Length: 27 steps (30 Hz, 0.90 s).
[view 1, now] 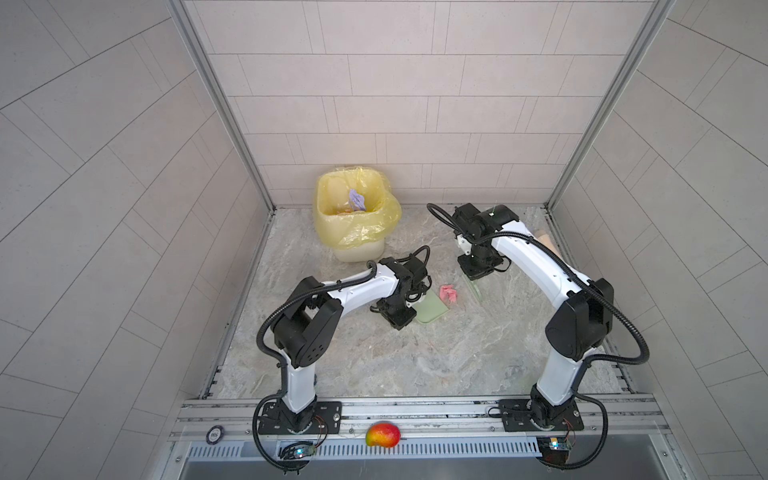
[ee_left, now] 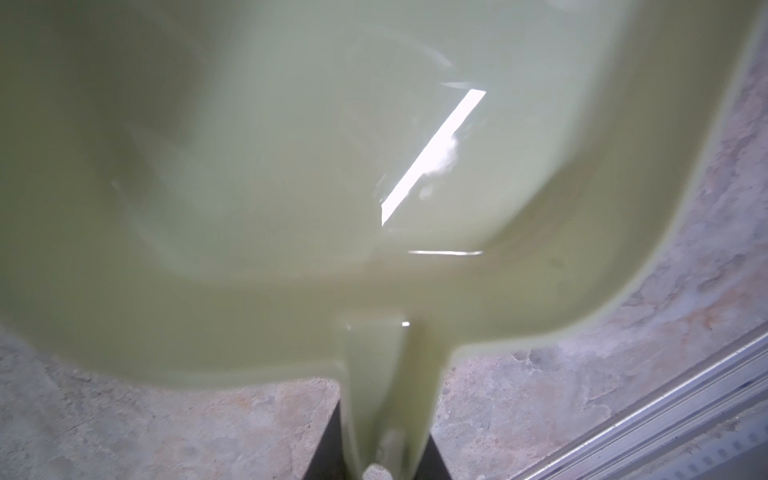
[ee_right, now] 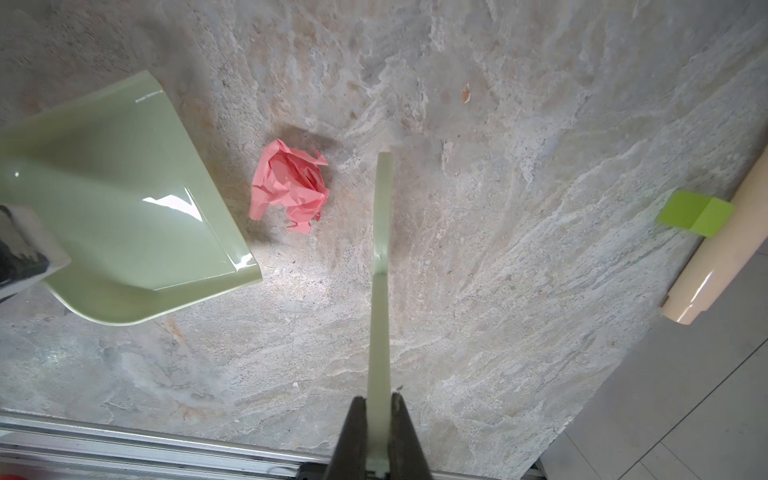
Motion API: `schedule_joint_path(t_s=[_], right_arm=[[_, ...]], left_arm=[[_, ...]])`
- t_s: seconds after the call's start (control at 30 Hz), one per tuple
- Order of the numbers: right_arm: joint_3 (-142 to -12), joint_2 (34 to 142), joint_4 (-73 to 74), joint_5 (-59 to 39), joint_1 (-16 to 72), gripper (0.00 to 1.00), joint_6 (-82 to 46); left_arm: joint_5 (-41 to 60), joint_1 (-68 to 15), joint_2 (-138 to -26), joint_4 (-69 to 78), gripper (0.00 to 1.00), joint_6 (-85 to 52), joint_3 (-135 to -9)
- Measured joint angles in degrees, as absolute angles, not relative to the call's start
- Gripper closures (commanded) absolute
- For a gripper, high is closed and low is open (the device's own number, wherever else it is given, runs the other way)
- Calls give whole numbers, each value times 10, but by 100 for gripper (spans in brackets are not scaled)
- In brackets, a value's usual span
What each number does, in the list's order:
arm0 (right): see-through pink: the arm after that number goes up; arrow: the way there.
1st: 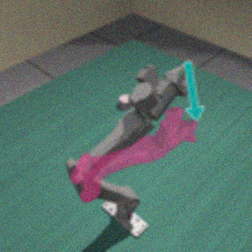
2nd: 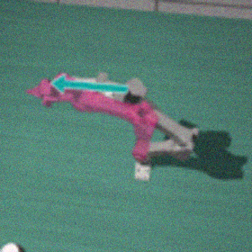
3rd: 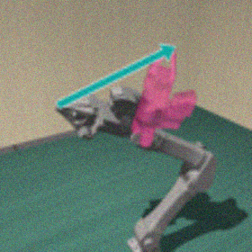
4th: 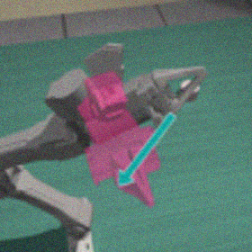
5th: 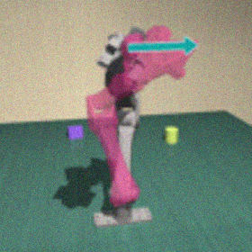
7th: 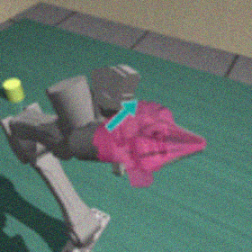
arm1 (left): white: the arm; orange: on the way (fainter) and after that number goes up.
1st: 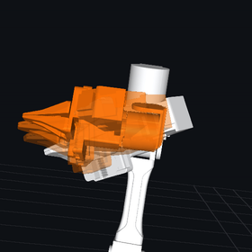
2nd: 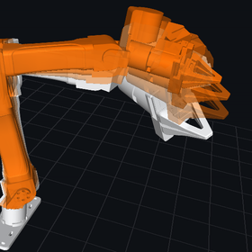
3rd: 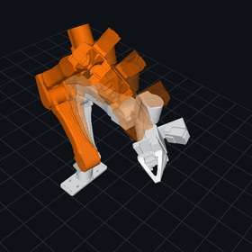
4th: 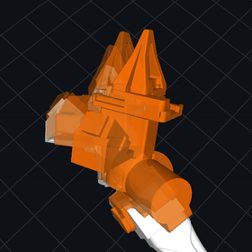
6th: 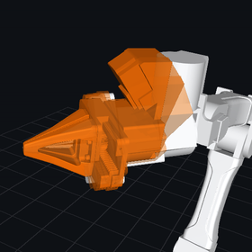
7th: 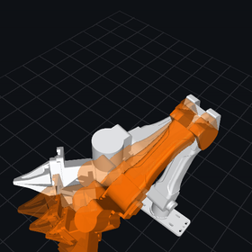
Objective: Sweep away the paper scraps from the table
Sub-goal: 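Lower the dustpan beside the pink scrap while the right gripper brings the brush behind it, then sweep the pink scrap into the dustpan with the right gripper's brush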
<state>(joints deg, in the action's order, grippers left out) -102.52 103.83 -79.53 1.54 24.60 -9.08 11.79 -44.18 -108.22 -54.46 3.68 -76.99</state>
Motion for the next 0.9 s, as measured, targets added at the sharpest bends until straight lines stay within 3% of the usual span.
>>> schedule_joint_path(t_s=[0.9], right_arm=[[-1073, 1098, -808, 10, 282, 100, -64]], left_arm=[[122, -446, -1146, -600, 100, 64, -827]])
